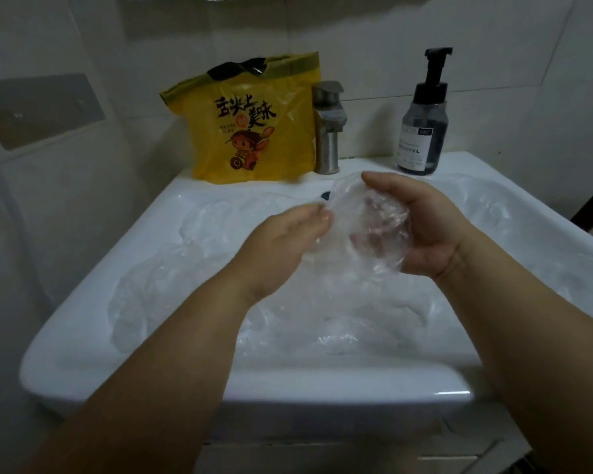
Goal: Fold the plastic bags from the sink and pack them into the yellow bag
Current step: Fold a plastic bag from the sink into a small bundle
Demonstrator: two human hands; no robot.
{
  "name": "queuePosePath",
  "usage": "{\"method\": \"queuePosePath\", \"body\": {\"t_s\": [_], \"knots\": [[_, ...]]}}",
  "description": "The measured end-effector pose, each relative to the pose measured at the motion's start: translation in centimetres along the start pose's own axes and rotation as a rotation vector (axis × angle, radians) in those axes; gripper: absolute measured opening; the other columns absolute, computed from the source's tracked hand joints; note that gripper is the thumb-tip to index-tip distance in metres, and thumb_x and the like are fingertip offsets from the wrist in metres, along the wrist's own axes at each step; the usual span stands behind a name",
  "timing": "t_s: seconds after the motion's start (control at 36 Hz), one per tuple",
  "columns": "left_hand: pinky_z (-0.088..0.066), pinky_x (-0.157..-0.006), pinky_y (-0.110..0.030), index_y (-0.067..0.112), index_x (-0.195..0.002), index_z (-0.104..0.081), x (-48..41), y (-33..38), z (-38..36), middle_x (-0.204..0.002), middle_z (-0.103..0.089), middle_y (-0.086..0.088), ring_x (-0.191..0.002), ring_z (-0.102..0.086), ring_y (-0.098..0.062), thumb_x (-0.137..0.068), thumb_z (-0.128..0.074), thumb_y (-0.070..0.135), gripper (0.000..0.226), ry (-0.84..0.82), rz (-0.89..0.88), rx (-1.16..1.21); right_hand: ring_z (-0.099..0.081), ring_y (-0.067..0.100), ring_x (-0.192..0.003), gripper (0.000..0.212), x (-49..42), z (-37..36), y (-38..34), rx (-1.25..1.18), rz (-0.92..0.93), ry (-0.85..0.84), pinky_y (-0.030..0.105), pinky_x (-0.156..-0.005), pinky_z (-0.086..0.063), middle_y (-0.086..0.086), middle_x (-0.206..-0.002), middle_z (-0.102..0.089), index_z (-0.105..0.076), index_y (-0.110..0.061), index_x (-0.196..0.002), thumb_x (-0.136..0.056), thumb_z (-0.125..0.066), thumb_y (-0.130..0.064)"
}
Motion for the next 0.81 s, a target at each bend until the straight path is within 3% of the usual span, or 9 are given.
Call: {"method": "queuePosePath", "body": {"t_s": [0.08,0.22,0.33,0.44,0.5,0.58,0.67,0.75,0.81], "knots": [[-0.049,-0.065,-0.021,0.013,-0.087,-0.071,-0.1,0.0,0.1,-0.072,-0.067,0.003,-0.066,-0.061,-0.011,-0.096,-0.057,0.026,0.021,-0.006,0.032,0.016,-0.067,0.018,-0.059,0.033,-0.2,0.4,-0.3,-0.137,0.09,0.084,0.03,-0.062,-0.059,0.005,-0.067,-0.067,-0.072,-0.01,-0.061,-0.082,-0.06,-0.033],[-0.051,-0.059,-0.02,0.017,-0.091,-0.066,-0.3,0.2,0.8,-0.074,-0.068,0.007,-0.065,-0.063,-0.006,-0.091,-0.064,0.022,0.005,-0.021,0.044,0.23,-0.07,0.027,-0.09,0.041,-0.4,0.6,-0.1,-0.137,0.086,0.046,0.043,-0.088,-0.053,0.012,-0.102,-0.072,-0.078,-0.005,-0.089,-0.076,-0.061,-0.041],[-0.055,-0.084,-0.04,0.02,-0.125,-0.059,-0.3,-0.5,1.0,-0.102,-0.073,0.0,-0.095,-0.07,-0.024,-0.059,-0.08,0.04,0.072,-0.224,0.164,0.18,-0.069,0.023,-0.078,0.028,-0.3,-0.2,0.4,-0.047,0.024,-0.038,0.039,-0.079,-0.057,0.012,-0.085,-0.07,-0.065,-0.003,-0.101,-0.076,-0.057,-0.014],[-0.03,-0.043,-0.016,0.02,-0.082,-0.07,0.1,-0.1,0.6,-0.06,-0.053,0.006,-0.05,-0.041,-0.006,-0.081,-0.073,0.018,0.003,-0.178,0.202,0.159,-0.068,0.021,-0.073,0.025,-0.1,-0.3,0.1,-0.071,0.068,0.042,0.038,-0.081,-0.055,0.011,-0.078,-0.07,-0.062,-0.004,-0.097,-0.074,-0.06,-0.015],[-0.033,-0.045,-0.018,0.02,-0.068,-0.07,-0.2,-0.4,0.9,-0.062,-0.051,-0.001,-0.052,-0.041,-0.01,-0.082,-0.072,0.017,0.015,-0.086,0.2,0.234,-0.069,0.024,-0.081,0.025,-0.1,0.0,-0.1,-0.06,0.101,0.095,0.039,-0.085,-0.055,0.011,-0.088,-0.072,-0.067,-0.008,-0.094,-0.076,-0.061,-0.024],[-0.048,-0.073,-0.031,0.017,-0.076,-0.069,-0.6,-0.2,1.2,-0.076,-0.063,-0.008,-0.071,-0.058,-0.021,-0.08,-0.074,0.022,0.008,0.012,0.158,0.378,-0.071,0.025,-0.089,0.05,-0.2,0.5,0.0,0.023,0.009,0.104,0.038,-0.076,-0.058,0.01,-0.106,-0.071,-0.065,-0.011,-0.111,-0.072,-0.064,-0.042],[-0.053,-0.061,-0.022,0.017,-0.08,-0.065,-0.7,-0.1,1.4,-0.068,-0.068,0.004,-0.063,-0.067,-0.01,-0.092,-0.061,0.015,0.012,0.093,0.16,0.494,-0.064,0.026,-0.103,0.049,-0.4,0.3,0.8,0.196,-0.093,0.151,0.04,-0.083,-0.056,0.013,-0.12,-0.065,-0.058,-0.008,-0.125,-0.082,-0.062,-0.03],[-0.053,-0.057,-0.023,0.013,-0.078,-0.062,-1.0,-0.2,1.7,-0.066,-0.066,0.001,-0.061,-0.066,-0.014,-0.089,-0.061,0.014,0.011,0.193,0.174,0.552,-0.06,0.024,-0.097,0.033,-0.8,0.2,0.9,0.099,-0.009,0.245,0.033,-0.079,-0.056,0.014,-0.111,-0.065,-0.057,0.0,-0.124,-0.093,-0.053,-0.011],[-0.053,-0.065,-0.027,0.011,-0.076,-0.059,-1.3,-0.4,2.1,-0.064,-0.065,-0.001,-0.062,-0.064,-0.015,-0.087,-0.06,0.013,0.011,0.277,0.188,0.637,-0.062,0.017,-0.074,0.017,-0.9,0.3,0.5,-0.029,0.067,0.29,0.029,-0.066,-0.058,0.007,-0.082,-0.067,-0.06,-0.005,-0.11,-0.096,-0.051,-0.01]]}}
Point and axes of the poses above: each hand's wrist, its own x-axis away from the middle knuckle, its own z-axis out of the back of the hand, y = z × x, the point moved 1 cm from there along -x, towards the middle knuckle
